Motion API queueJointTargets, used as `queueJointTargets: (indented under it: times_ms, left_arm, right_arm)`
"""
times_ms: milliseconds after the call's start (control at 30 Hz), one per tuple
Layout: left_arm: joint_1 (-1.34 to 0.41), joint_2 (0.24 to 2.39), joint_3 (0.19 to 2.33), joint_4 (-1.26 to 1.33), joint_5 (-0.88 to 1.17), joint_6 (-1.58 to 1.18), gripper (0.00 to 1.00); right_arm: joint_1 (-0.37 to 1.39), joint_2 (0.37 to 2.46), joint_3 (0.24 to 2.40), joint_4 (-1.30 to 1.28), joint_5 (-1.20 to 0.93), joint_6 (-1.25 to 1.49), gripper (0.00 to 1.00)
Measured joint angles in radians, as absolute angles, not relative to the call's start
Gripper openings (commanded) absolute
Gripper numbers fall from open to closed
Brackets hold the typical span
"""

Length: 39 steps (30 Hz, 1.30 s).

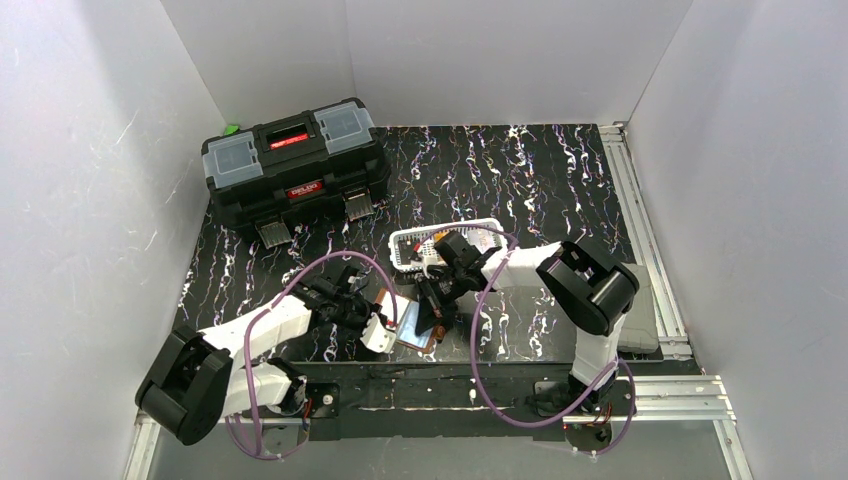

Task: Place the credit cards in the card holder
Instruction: Open the card holder at the center of the board.

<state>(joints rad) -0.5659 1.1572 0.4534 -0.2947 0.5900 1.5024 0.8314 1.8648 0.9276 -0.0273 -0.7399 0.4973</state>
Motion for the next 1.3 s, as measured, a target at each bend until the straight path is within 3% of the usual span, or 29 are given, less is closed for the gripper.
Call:
queueJointTargets:
  times_ms: [667,900,967,1133,1300]
  left_arm:
    - [-0.569,1.155,0.453,-0.294,0.585,1.491,0.0]
    - [-0.572,1.146,0.455,-0.298,0.578,1.438,0.04]
    - [-0.572,1.143,0.464,-0.317,0.569,1.417,0.08]
    - [-0.572,1.14,0.517,-0.371,0.552,1.348,0.28]
    - [-0.572,1.126,0.559,-0.379,0.542,1.277,0.38]
  right_arm:
    - [0.818,1.839,0.862,-0.007,-0.741,0.526,0.01]
    - [0.819,1.826,0.86,-0.007,-0.726,0.535,0.06]
    - [0.819,1.804,0.86,-0.023,-0.695,0.535,0.07]
    - [0.818,1.746,0.876,-0.077,-0.63,0.522,0.17]
    - [0.818,1.702,0.919,-0.115,-0.599,0.518,0.28]
